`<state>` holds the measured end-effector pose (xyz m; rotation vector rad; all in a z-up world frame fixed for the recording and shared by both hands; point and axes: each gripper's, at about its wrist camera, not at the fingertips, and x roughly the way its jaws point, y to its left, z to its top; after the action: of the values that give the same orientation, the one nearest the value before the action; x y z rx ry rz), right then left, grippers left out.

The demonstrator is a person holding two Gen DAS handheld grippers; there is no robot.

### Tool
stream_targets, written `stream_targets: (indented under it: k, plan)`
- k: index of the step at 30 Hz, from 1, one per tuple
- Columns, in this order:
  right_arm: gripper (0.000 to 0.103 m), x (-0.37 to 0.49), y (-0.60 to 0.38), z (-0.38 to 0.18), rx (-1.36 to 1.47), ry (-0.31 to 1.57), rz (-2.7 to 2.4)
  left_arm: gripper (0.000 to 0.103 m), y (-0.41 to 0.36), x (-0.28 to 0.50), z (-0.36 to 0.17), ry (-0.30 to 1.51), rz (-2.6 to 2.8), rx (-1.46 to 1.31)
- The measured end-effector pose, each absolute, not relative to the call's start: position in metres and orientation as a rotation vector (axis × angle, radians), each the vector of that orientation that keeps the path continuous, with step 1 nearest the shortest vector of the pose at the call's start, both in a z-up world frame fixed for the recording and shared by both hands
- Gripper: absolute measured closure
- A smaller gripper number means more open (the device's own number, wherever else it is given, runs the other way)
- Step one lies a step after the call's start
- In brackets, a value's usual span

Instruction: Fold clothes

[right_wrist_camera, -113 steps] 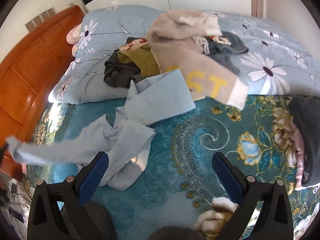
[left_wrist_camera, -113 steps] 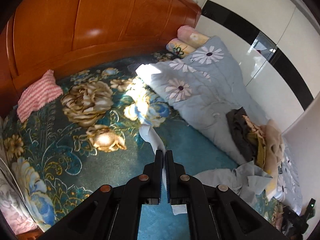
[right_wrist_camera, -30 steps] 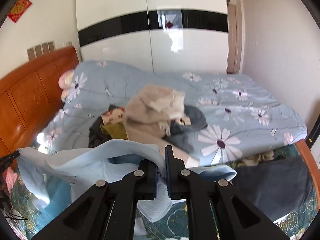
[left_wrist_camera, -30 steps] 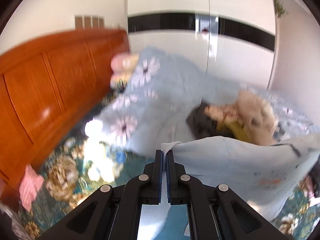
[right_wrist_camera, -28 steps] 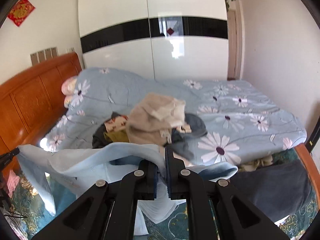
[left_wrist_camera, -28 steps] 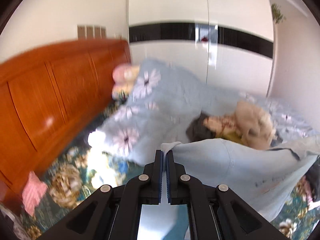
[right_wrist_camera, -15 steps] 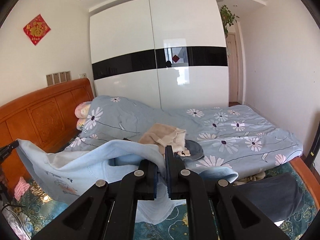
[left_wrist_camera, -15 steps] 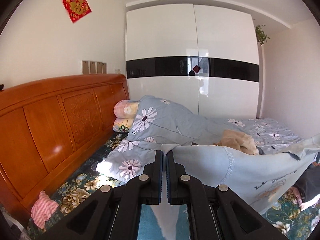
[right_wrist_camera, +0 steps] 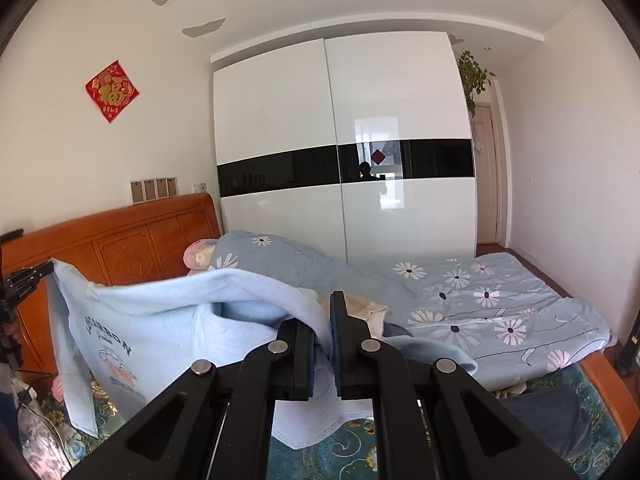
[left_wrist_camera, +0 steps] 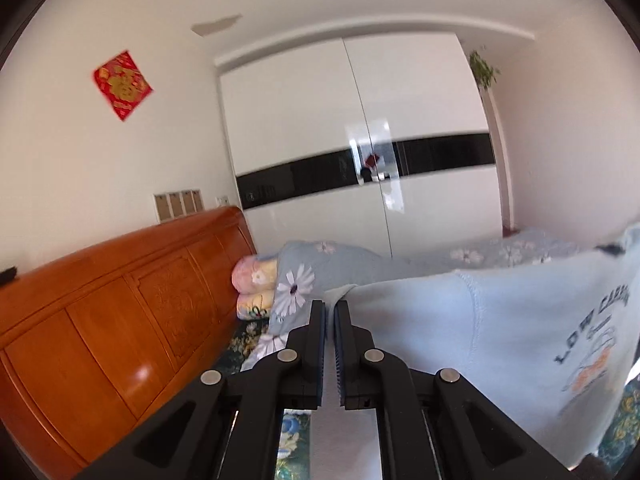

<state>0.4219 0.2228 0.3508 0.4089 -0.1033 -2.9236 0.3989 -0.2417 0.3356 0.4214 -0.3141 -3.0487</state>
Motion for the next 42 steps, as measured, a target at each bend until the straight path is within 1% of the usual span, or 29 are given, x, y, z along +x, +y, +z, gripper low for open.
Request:
stream_targets:
  k: [1, 3, 6, 7, 9, 12, 15, 19, 20, 24, 25, 27, 28, 29, 30, 32, 33, 34, 37, 42]
  plan:
    - [0.096, 0.411, 0.225, 0.347, 0.442, -0.107, -2.923, 0.096, -0.239, 0.386, 0.329, -0.331, -3.038, 0.471]
    - [0.096, 0.383, 0.229, 0.322, 0.568, -0.118, -2.912, 0.096, -0.229, 0.354, 0.294, -0.362, -2.997, 0.611]
    - [0.096, 0.332, 0.234, 0.26, 0.828, -0.182, -2.883, 0.098, -0.218, 0.298, 0.216, -0.412, -2.865, 0.841]
    - [0.096, 0.316, 0.237, 0.235, 0.919, -0.206, -2.868, 0.1, -0.219, 0.282, 0.189, -0.365, -2.85, 0.927]
    - [0.096, 0.286, 0.243, 0.181, 1.098, -0.272, -2.829, 0.1, -0.22, 0.249, 0.131, -0.242, -2.812, 1.136]
    - [0.096, 0.247, 0.255, 0.094, 1.377, -0.359, -2.748, 0.1, -0.211, 0.22, 0.05, -0.133, -2.719, 1.414]
    - [0.096, 0.222, 0.269, 0.021, 1.636, -0.416, -2.673, 0.1, -0.192, 0.21, -0.006, -0.037, -2.661, 1.617]
    - [0.096, 0.221, 0.29, -0.028, 1.848, -0.426, -2.635, 0.1, -0.17, 0.198, -0.049, 0.052, -2.627, 1.787]
    - [0.096, 0.224, 0.297, -0.035, 1.889, -0.437, -2.628, 0.1, -0.165, 0.194, -0.057, 0.069, -2.63, 1.829]
    - [0.095, 0.236, 0.314, -0.044, 1.97, -0.469, -2.595, 0.099, -0.138, 0.179, -0.08, 0.011, -2.652, 1.956]
    - [0.094, 0.24, 0.316, -0.045, 1.984, -0.47, -2.583, 0.099, -0.134, 0.175, -0.087, -0.004, -2.654, 1.99]
    - [0.093, 0.245, 0.312, -0.037, 1.987, -0.395, -2.571, 0.099, -0.127, 0.167, -0.093, -0.032, -2.655, 2.037]
    - [0.089, 0.248, 0.31, -0.033, 1.987, -0.351, -2.569, 0.098, -0.123, 0.163, -0.097, -0.042, -2.652, 2.061]
    - [0.084, 0.251, 0.308, -0.028, 1.983, -0.306, -2.578, 0.094, -0.12, 0.159, -0.101, -0.051, -2.649, 2.084]
    - [0.08, 0.253, 0.305, -0.023, 1.973, -0.267, -2.593, 0.091, -0.118, 0.157, -0.105, -0.055, -2.648, 2.1]
    - [0.068, 0.253, 0.301, -0.009, 1.938, -0.202, -2.635, 0.07, -0.114, 0.153, -0.113, -0.064, -2.644, 2.132]
    - [0.065, 0.252, 0.297, -0.003, 1.916, -0.168, -2.654, 0.066, -0.111, 0.152, -0.117, -0.069, -2.641, 2.149]
    - [0.061, 0.248, 0.293, 0.002, 1.894, -0.136, -2.671, 0.064, -0.109, 0.151, -0.121, -0.074, -2.637, 2.166]
    - [0.06, 0.227, 0.272, 0.005, 1.825, -0.075, -2.649, 0.063, -0.103, 0.147, -0.131, -0.111, -2.649, 2.216]
    - [0.059, 0.179, 0.222, -0.025, 1.79, 0.015, -2.48, 0.063, -0.099, 0.142, -0.148, -0.075, -2.629, 2.27]
